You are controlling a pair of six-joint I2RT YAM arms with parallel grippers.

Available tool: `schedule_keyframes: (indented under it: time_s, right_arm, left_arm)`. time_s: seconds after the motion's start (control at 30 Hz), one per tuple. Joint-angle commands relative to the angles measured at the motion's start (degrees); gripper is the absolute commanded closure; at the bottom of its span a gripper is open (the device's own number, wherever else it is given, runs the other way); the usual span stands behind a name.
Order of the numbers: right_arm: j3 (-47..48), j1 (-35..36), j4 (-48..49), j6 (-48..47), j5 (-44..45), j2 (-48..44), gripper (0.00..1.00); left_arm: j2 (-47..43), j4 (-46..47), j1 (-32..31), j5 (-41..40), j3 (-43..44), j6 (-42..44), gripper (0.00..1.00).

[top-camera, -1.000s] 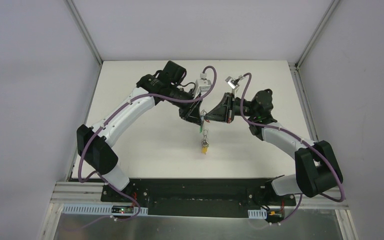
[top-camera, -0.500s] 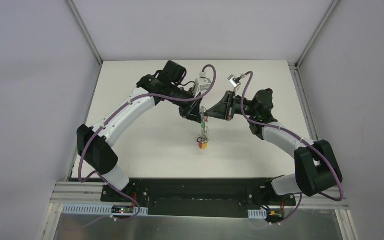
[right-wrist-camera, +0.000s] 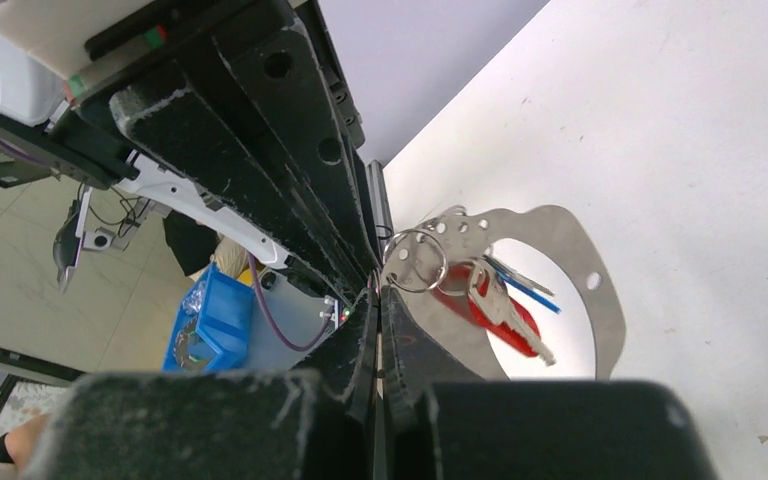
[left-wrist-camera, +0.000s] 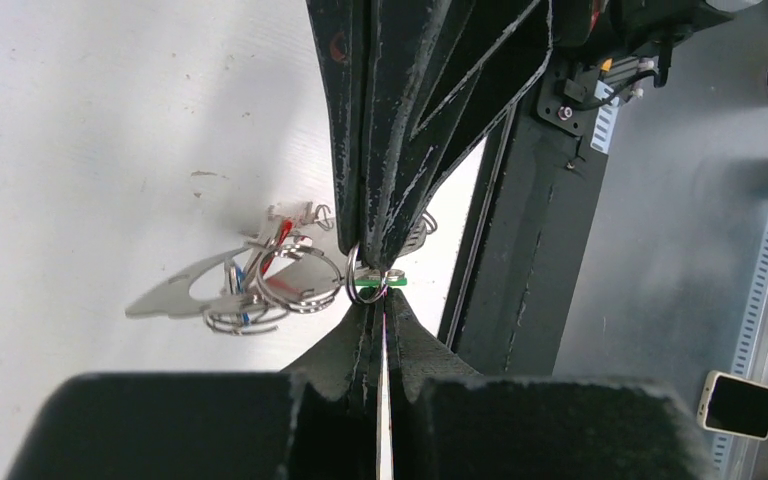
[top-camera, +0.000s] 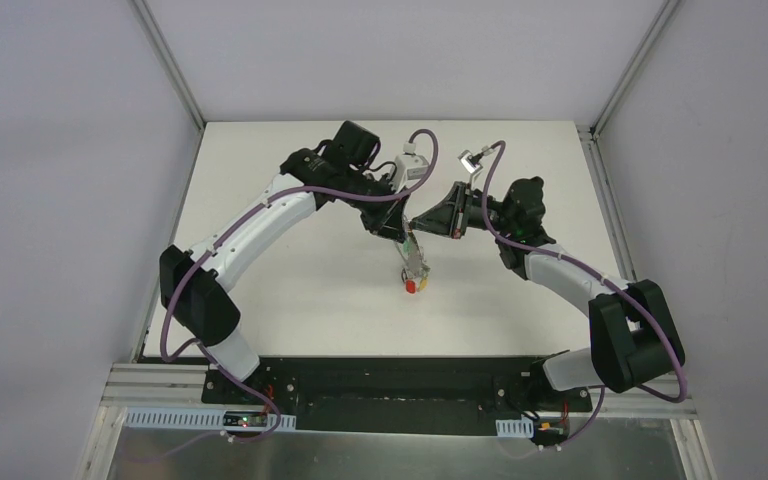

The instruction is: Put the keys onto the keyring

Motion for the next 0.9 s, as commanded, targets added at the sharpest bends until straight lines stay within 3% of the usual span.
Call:
schedule_keyframes:
  time_s: [0.0, 0.53, 0.87]
  right_arm:
    - [1.70, -0.19, -0.51, -0.38, 2.87, 0.25, 1.00]
    - [1.14, -0.20, -2.52, -0.26, 5.68, 0.99, 1.00]
    - [1.23, -1.28, -2.22, -1.93, 3.85, -0.03, 1.00]
  left_arm:
    - [1.16, 0.64, -1.36, -2.17, 3.49, -1.85, 1.00]
    - [3.83, 1.30, -2.15, -8.38, 6.44, -6.62, 1.00]
    - [2.85, -0.92, -1.85, -8.23, 5.69, -4.20, 1.00]
